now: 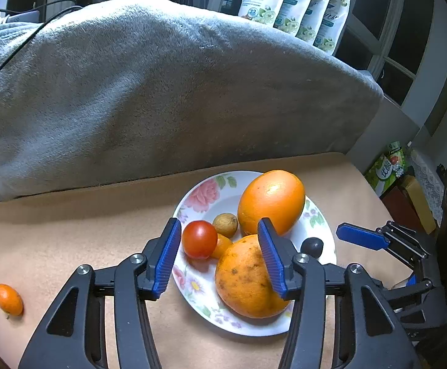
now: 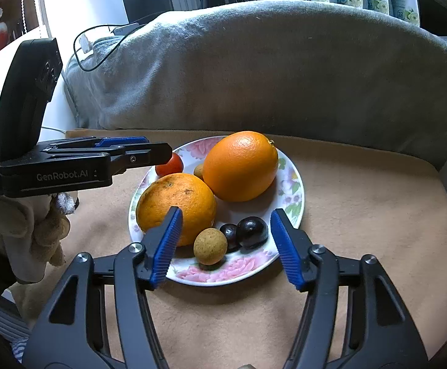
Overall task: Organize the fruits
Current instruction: 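Withdraw both tools from the plate toward the small orange and dark plum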
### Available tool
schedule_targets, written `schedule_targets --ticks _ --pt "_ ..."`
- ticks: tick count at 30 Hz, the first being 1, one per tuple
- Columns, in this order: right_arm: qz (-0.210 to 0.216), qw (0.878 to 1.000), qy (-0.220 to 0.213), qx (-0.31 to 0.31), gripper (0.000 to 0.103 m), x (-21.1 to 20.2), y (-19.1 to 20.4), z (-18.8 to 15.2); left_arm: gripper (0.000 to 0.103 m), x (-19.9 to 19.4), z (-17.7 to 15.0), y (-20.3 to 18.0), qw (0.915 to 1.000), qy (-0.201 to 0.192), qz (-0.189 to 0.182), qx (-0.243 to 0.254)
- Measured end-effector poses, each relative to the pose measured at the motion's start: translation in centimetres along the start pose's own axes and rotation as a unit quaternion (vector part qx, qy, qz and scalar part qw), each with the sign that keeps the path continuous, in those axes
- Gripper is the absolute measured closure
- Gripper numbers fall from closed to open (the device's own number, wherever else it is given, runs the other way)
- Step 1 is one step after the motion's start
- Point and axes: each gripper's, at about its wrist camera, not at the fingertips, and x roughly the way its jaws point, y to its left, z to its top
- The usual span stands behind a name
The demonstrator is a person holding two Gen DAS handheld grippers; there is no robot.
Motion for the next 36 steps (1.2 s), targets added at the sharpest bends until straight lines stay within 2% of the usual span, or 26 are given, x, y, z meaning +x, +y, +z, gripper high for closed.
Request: schedule_targets --ticks 3,4,5,8,14,22,36 --pt "0.0 1.0 0.001 -0.004 0.04 0.0 0.4 0.0 0.04 -0.2 0.0 0.1 1.0 -0.004 0.001 -0.001" --pt "-0.001 1.0 0.001 -0.005 0.036 0.0 0.5 0.0 0.04 -0.3 0.0 0.1 1.0 -0.004 0.001 -0.001" --pt "-0.002 1.0 -0.002 -0.005 0.027 -0.1 0.7 0.0 0.038 -0.3 0.0 0.1 1.0 -0.004 0.001 0.0" --pt "-0.004 1.0 -0.012 -0.006 0.018 -0.3 1.1 0.1 0.033 -0.7 0.0 0.2 1.0 -0.007 0.004 0.0" --pt "-0.007 1.0 -0.012 -0.016 0.016 -0.5 2.4 0.3 0.026 -2.0 0.1 1.2 0.9998 -0.016 0.015 -0.004" --pt "-0.001 0.999 -0.011 -0.034 0.016 -0.2 5.2 0.7 0.025 -3.5 -0.6 3.3 0.999 -0.022 0.036 -0.011" --pt "0.046 0.996 -0.007 -0.079 0.016 1.6 12.0 1.5 0.025 -7.2 -2.5 10.4 0.9945 -0.022 0.091 -0.048"
